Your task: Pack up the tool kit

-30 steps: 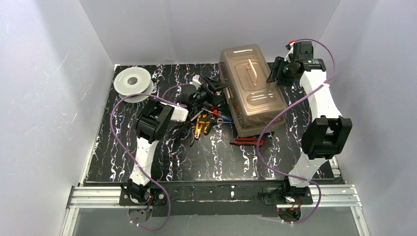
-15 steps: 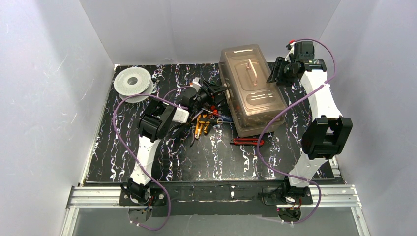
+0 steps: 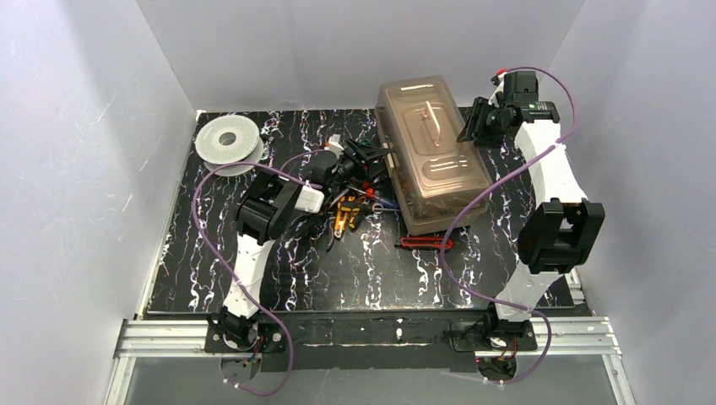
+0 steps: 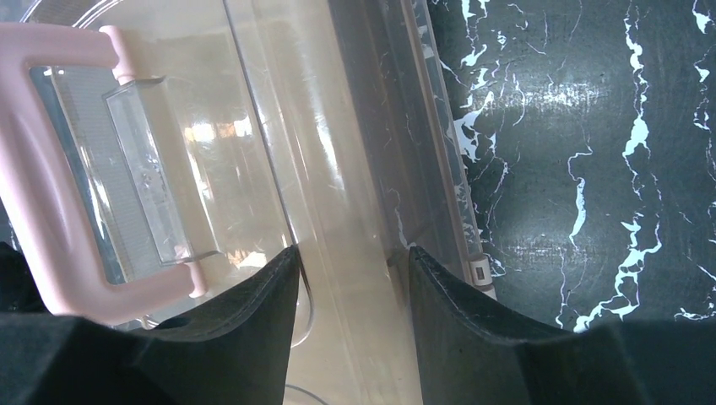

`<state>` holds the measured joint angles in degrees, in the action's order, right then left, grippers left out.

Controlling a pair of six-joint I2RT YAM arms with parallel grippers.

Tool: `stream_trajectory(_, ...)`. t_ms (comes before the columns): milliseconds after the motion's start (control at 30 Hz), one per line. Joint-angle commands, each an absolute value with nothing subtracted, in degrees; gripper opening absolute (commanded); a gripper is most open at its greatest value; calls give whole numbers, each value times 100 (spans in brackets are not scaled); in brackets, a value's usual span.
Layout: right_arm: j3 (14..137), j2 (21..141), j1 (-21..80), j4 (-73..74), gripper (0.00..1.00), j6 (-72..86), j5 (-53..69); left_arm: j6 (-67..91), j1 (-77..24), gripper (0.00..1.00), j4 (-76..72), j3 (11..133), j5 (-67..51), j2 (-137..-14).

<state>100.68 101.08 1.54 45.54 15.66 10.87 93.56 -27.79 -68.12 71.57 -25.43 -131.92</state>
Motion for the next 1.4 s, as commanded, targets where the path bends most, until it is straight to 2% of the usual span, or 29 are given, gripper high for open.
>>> stream_trajectory(0,9832,10357,259,4587,38,1800,719,8704,-2729,8,-5958,6856,-2597,-11968)
stream_trajectory(267,9843,10371,263,4522,38,1797,916,8007,-2733,9,-4920,6816,-2427,-11507)
stream_trajectory(367,9822,10375,263,4465,38,1806,1055,8813,-2725,8,-6191,6779,-2510,-11936)
stream_trajectory(467,9825,10390,254,4425,38,1847,1301,9889,-2725,3,-7456,7282,-2743,-12693)
stream_trajectory(633,9783,10342,222,4321,38,1917,1521,10053,-2716,4,-8071,7134,-2523,-12759)
stream_trajectory(700,9774,10345,191,4302,38,1925,1574,9930,-2711,12,-8050,7112,-2552,-12636)
stream_trajectory(733,9769,10344,181,4299,39,1934,1595,9872,-2702,22,-8010,7106,-2588,-12577)
stream_trajectory(833,9745,10316,150,4298,43,1942,1615,9763,-2675,61,-7898,6956,-2619,-12341)
stream_trajectory(933,9732,10253,137,4291,48,1942,1540,9519,-2598,84,-7787,6492,-2469,-12016)
stream_trajectory(1000,9730,10212,126,4293,50,1942,1513,9255,-2532,96,-7541,6207,-2387,-11779)
stream_trajectory(1200,9725,10170,123,4263,50,1952,1571,9215,-2435,98,-7452,6211,-2547,-11792)
stream_trajectory(1367,9725,10145,123,4291,51,1952,1532,8594,-2485,98,-5876,6103,-2424,-11450)
